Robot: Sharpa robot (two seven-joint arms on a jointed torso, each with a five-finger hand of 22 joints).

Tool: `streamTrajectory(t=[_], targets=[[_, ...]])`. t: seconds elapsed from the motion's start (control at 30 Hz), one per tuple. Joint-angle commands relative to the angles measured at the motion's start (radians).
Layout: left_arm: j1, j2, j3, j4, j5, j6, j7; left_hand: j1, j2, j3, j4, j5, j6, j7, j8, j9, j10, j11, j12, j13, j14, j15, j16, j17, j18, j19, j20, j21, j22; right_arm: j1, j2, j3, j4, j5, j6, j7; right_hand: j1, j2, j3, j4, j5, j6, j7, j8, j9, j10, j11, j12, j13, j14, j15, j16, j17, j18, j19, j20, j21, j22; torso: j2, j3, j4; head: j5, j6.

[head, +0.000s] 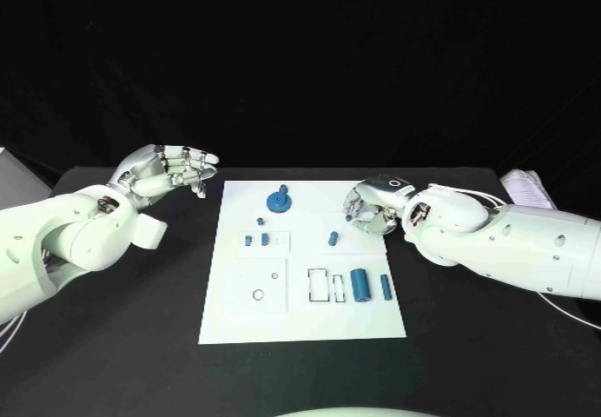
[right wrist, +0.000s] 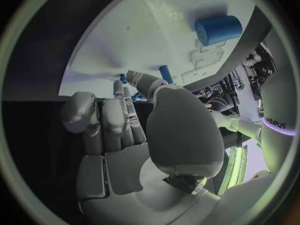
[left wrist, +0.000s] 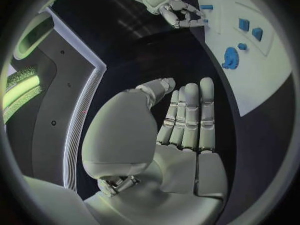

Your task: Assemble the parts on the task board

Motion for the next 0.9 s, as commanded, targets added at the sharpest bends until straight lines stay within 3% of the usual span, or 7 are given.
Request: streamTrajectory(t=[0.03, 0.6, 0.67, 0.73, 0.9], targets=[[0.000, -0.003, 0.001, 0.005, 0.057, 0.029, 0.040, -0.009, 0.001, -0.004, 0.000, 0.001, -0.007, -0.002, 0.005, -0.001, -0.001, 0.003, -0.002, -0.001, -0.006, -0.001, -0.004, -0.001, 0.016, -0.006, 0.004, -0.005, -0.001, -0.002, 0.006, 0.000, -0.002, -0.054, -0.014, -0.049, -0.006, -0.004, 0.000, 0.008, 0.007, 0.000, 0.003, -0.004, 0.002, -0.006, 0.000, -0.001, 0.000, 0.034, 0.005, 0.004, 0.000, -0.009, 0.006, -0.003, 0.002, 0.000, 0.001, 0.0006, -0.0006, 0.001, 0.000], [0.000, -0.013, 0.001, 0.015, 0.071, 0.035, 0.025, -0.012, 0.003, -0.010, 0.003, 0.000, -0.011, -0.001, 0.006, -0.002, -0.005, 0.005, -0.004, -0.004, -0.006, 0.000, -0.008, -0.003, 0.016, -0.003, 0.005, -0.015, -0.008, -0.014, 0.046, -0.001, -0.039, -0.073, -0.002, -0.075, -0.010, 0.016, 0.013, 0.026, 0.006, 0.016, 0.004, 0.004, 0.012, -0.014, 0.001, 0.001, 0.001, 0.028, 0.008, 0.020, 0.006, -0.007, 0.000, 0.001, 0.001, 0.000, 0.002, 0.0025, -0.0015, -0.003, -0.004], [0.001, -0.014, 0.001, 0.015, 0.074, 0.035, 0.024, -0.013, 0.005, -0.011, 0.005, 0.000, -0.011, -0.001, 0.006, -0.002, -0.005, 0.005, -0.004, -0.005, -0.006, 0.000, -0.009, -0.004, 0.016, -0.002, 0.005, -0.017, -0.010, -0.015, 0.050, -0.001, -0.041, -0.071, -0.003, -0.073, -0.009, 0.023, 0.017, 0.030, 0.001, 0.026, 0.000, 0.010, 0.017, -0.005, -0.002, 0.004, 0.003, 0.028, 0.006, 0.027, 0.012, -0.008, 0.001, 0.001, 0.008, 0.008, 0.002, 0.0030, -0.0026, -0.001, -0.005], [0.001, -0.014, 0.001, 0.015, 0.075, 0.034, 0.023, -0.013, 0.005, -0.011, 0.005, 0.000, -0.011, -0.001, 0.006, -0.002, -0.005, 0.005, -0.004, -0.005, -0.006, 0.000, -0.009, -0.004, 0.016, -0.002, 0.005, -0.017, -0.010, -0.016, 0.053, -0.001, -0.043, -0.068, -0.003, -0.072, -0.004, 0.031, 0.033, 0.034, -0.053, 0.039, -0.010, 0.019, 0.026, 0.012, -0.010, 0.006, 0.006, 0.029, 0.000, 0.048, 0.027, -0.011, 0.006, -0.003, 0.029, 0.034, 0.002, 0.0028, -0.0010, -0.002, -0.008], [0.001, -0.014, 0.001, 0.015, 0.077, 0.031, 0.024, -0.007, 0.010, -0.010, 0.003, 0.001, -0.012, -0.001, 0.008, -0.002, -0.005, 0.004, -0.004, -0.006, -0.006, 0.000, -0.011, -0.005, 0.016, 0.001, 0.005, -0.021, -0.014, -0.019, 0.056, -0.001, -0.043, -0.063, -0.003, -0.069, -0.007, 0.039, 0.045, 0.042, -0.055, 0.060, -0.021, 0.035, 0.040, 0.038, -0.020, 0.012, 0.012, 0.034, -0.007, 0.080, 0.055, -0.023, 0.024, -0.008, 0.082, 0.098, 0.001, 0.0025, -0.0014, -0.002, -0.009]])
